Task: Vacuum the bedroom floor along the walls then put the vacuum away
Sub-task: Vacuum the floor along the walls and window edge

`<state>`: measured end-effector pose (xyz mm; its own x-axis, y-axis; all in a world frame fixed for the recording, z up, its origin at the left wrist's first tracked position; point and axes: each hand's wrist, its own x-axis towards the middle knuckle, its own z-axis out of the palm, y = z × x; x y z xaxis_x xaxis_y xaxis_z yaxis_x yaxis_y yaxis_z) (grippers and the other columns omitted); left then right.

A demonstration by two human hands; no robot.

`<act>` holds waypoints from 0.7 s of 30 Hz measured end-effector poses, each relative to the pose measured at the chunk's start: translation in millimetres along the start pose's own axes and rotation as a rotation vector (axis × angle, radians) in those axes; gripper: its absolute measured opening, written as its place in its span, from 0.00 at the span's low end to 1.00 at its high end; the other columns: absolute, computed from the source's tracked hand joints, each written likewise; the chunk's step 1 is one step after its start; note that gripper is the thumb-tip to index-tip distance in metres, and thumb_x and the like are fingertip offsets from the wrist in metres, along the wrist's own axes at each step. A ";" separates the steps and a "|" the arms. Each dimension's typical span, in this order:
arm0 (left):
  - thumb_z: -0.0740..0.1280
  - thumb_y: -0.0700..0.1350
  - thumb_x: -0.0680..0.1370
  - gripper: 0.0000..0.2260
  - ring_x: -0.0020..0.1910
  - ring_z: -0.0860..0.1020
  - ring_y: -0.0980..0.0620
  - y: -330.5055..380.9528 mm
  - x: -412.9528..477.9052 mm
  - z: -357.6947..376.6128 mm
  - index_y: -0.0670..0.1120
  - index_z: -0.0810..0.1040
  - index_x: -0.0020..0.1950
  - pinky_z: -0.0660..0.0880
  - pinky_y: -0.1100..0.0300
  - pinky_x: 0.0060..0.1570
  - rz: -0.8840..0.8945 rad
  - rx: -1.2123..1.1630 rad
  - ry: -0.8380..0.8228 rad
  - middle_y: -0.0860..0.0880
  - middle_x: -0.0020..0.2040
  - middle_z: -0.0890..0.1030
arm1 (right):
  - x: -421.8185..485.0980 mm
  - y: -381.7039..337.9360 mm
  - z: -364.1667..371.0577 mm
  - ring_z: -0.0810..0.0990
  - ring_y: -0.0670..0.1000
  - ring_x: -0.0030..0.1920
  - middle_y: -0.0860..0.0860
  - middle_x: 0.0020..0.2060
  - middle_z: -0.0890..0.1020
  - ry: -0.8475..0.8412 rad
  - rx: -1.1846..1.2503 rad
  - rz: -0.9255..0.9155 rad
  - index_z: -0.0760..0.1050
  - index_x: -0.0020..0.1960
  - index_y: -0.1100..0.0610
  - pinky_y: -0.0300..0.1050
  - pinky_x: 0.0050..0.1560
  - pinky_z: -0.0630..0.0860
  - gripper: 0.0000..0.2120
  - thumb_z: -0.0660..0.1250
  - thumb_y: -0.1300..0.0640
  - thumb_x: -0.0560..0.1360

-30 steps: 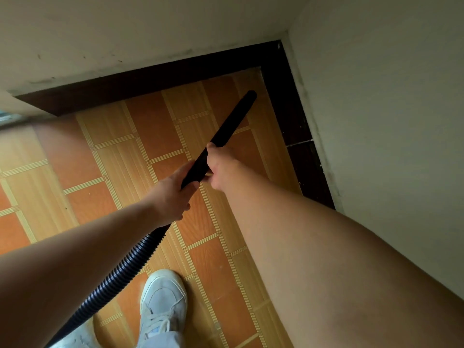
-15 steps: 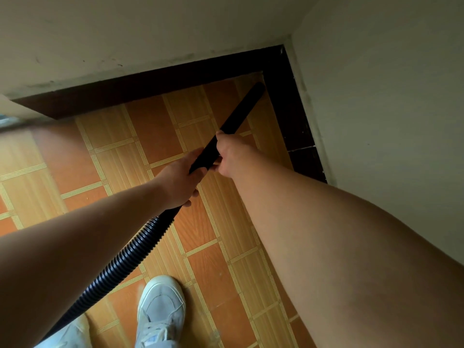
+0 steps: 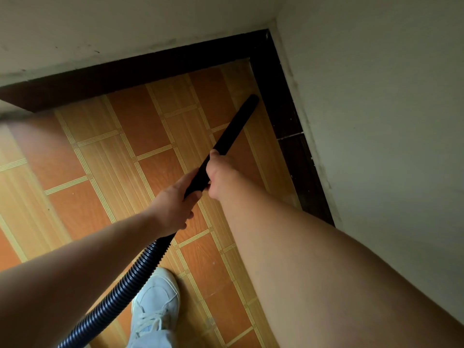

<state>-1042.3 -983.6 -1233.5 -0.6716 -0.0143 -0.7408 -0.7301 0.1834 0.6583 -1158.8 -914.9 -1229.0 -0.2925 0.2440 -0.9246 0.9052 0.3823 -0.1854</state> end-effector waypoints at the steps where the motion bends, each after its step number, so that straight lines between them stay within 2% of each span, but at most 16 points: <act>1: 0.61 0.47 0.86 0.26 0.41 0.83 0.49 -4.4 -1.0 3.9 0.62 0.59 0.81 0.83 0.54 0.34 -0.001 0.003 -0.003 0.47 0.51 0.81 | 0.1 4.7 -0.8 0.81 0.60 0.53 0.55 0.54 0.81 0.012 0.004 -0.004 0.70 0.70 0.54 0.59 0.59 0.81 0.20 0.59 0.43 0.84; 4: 0.61 0.48 0.85 0.27 0.42 0.83 0.49 -15.0 -3.9 14.7 0.64 0.57 0.81 0.83 0.54 0.34 -0.023 -0.008 -0.018 0.47 0.53 0.81 | -0.9 17.2 -5.4 0.81 0.59 0.54 0.55 0.54 0.80 0.026 0.017 -0.005 0.69 0.72 0.54 0.55 0.60 0.80 0.20 0.58 0.45 0.85; 7: 0.61 0.48 0.85 0.26 0.41 0.82 0.49 -20.4 -8.8 23.3 0.65 0.58 0.81 0.84 0.53 0.34 -0.025 0.000 -0.030 0.47 0.52 0.81 | -4.2 26.2 -9.4 0.79 0.58 0.49 0.53 0.47 0.78 0.043 0.018 -0.001 0.70 0.71 0.55 0.52 0.55 0.78 0.19 0.56 0.46 0.86; 11: 0.61 0.49 0.85 0.26 0.42 0.83 0.49 -22.4 -12.9 30.8 0.66 0.58 0.80 0.84 0.51 0.35 -0.023 0.012 -0.051 0.47 0.53 0.81 | -6.1 35.5 -13.1 0.79 0.56 0.45 0.52 0.46 0.78 0.069 0.037 -0.011 0.69 0.71 0.55 0.55 0.58 0.80 0.18 0.55 0.47 0.86; 15: 0.61 0.49 0.85 0.26 0.42 0.83 0.49 -20.4 -14.9 35.1 0.66 0.58 0.81 0.84 0.52 0.35 -0.024 0.013 -0.075 0.47 0.53 0.81 | -7.0 42.2 -17.3 0.77 0.52 0.39 0.51 0.42 0.77 0.094 0.042 -0.013 0.69 0.70 0.55 0.52 0.51 0.79 0.17 0.55 0.48 0.86; 18: 0.62 0.48 0.85 0.27 0.43 0.83 0.48 -19.9 -15.5 37.1 0.65 0.57 0.81 0.85 0.51 0.36 -0.018 0.005 -0.073 0.47 0.52 0.81 | -7.9 40.9 -18.6 0.78 0.54 0.41 0.51 0.43 0.77 0.093 0.062 -0.010 0.69 0.71 0.55 0.54 0.55 0.80 0.18 0.55 0.47 0.86; 21: 0.62 0.48 0.85 0.28 0.44 0.82 0.47 -21.7 -15.4 37.2 0.65 0.56 0.82 0.85 0.49 0.38 -0.005 0.006 -0.079 0.46 0.51 0.81 | -5.3 39.3 -20.6 0.79 0.58 0.49 0.53 0.47 0.78 0.088 0.081 0.013 0.69 0.71 0.56 0.56 0.60 0.78 0.19 0.55 0.46 0.86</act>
<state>-1011.4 -950.9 -1241.3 -0.6560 0.0620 -0.7522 -0.7323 0.1890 0.6542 -1128.0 -882.8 -1224.6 -0.3035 0.3271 -0.8949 0.9300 0.3063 -0.2034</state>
